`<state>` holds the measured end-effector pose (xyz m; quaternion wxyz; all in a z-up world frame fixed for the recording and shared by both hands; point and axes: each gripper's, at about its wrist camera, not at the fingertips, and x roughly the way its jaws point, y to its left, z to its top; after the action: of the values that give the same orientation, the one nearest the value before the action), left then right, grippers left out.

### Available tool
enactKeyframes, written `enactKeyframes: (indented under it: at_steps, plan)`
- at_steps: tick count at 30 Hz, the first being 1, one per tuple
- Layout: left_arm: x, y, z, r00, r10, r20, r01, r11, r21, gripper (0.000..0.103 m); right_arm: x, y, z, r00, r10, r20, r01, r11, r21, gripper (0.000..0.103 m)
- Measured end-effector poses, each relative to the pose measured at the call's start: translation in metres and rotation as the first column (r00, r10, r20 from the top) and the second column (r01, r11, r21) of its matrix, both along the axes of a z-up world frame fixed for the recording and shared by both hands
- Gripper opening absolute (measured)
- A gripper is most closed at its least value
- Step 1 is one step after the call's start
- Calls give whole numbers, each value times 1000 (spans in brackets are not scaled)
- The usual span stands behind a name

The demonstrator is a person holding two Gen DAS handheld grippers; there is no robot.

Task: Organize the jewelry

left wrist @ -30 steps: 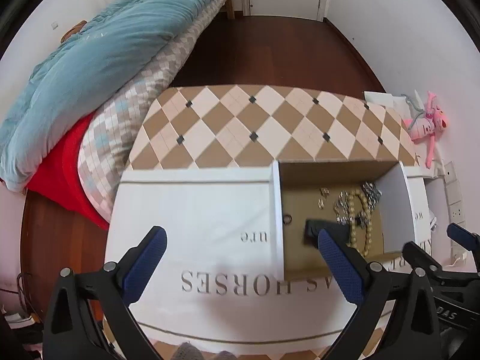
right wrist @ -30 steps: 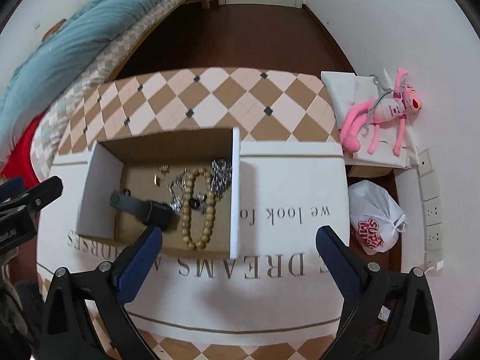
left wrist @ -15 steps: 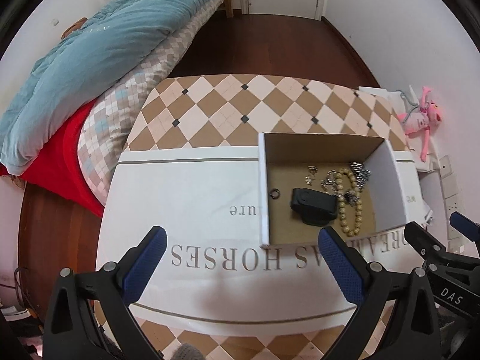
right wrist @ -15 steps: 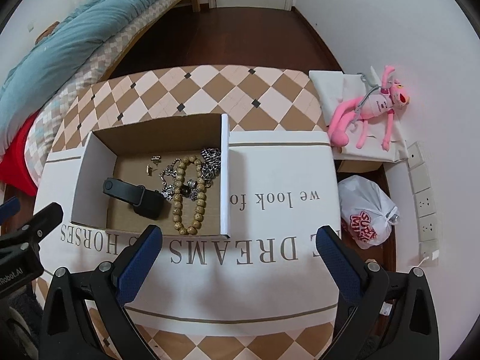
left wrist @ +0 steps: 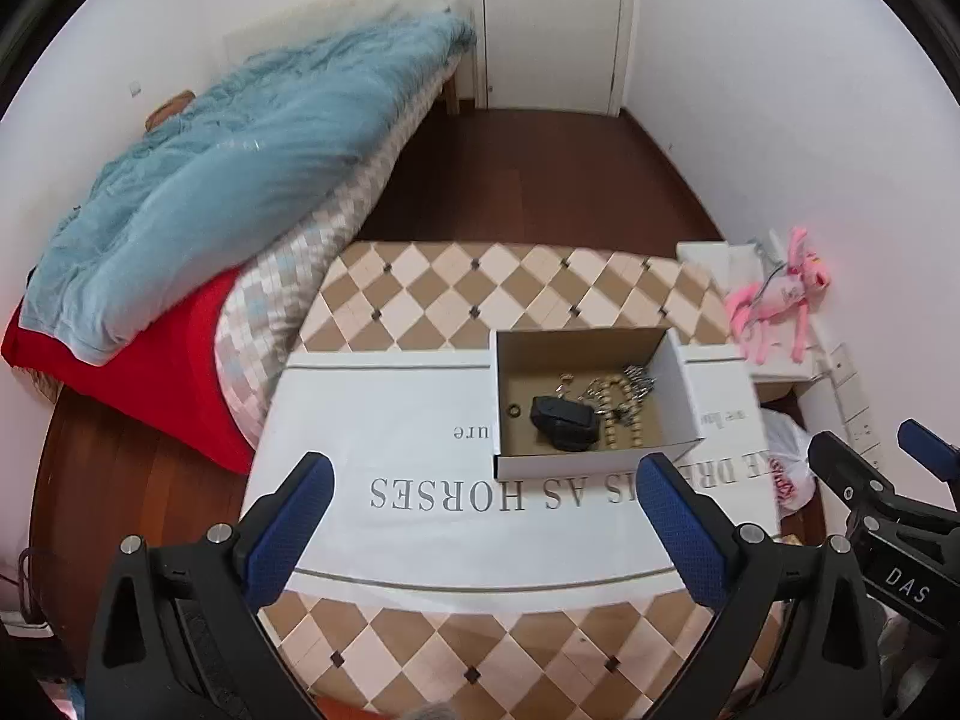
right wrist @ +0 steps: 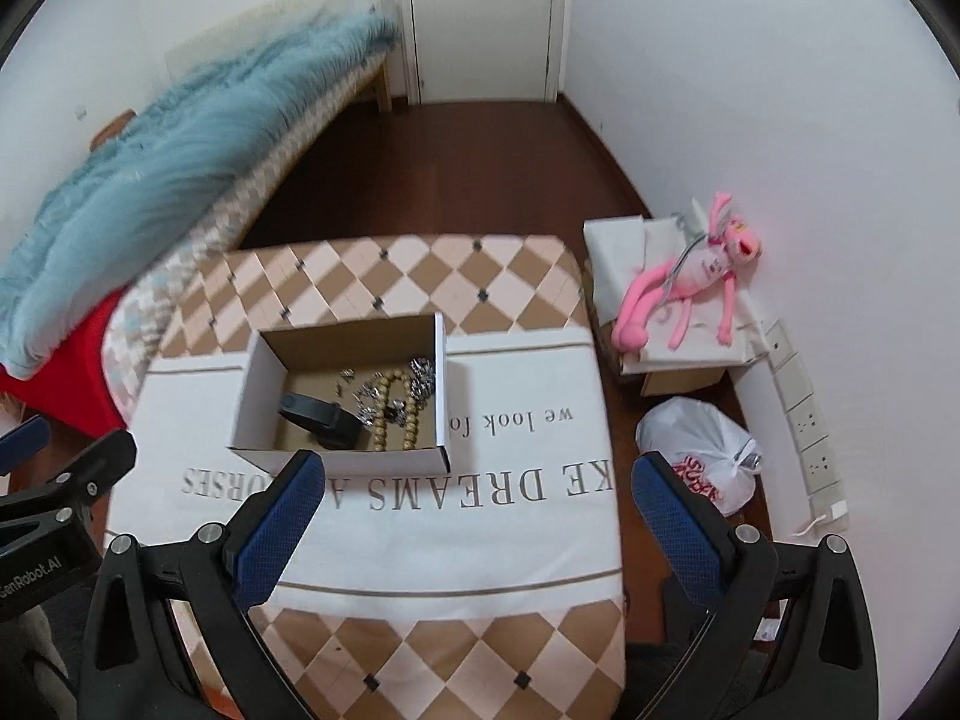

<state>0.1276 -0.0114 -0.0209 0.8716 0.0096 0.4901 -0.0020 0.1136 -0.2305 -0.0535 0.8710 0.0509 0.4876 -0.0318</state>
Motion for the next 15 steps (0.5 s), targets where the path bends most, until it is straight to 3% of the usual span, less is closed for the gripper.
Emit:
enactKeyframes:
  at_steps: [8,15]
  plan:
    - [-42,3,64,994,7,107,-5,1000,-19,103,-50,0,76,990,-8,139,10,1000,-20,103]
    - [-61,9,89,992,11,129,-7,1000,-28,103,-77,4,115,979,0,203,5,1000,-23,103]
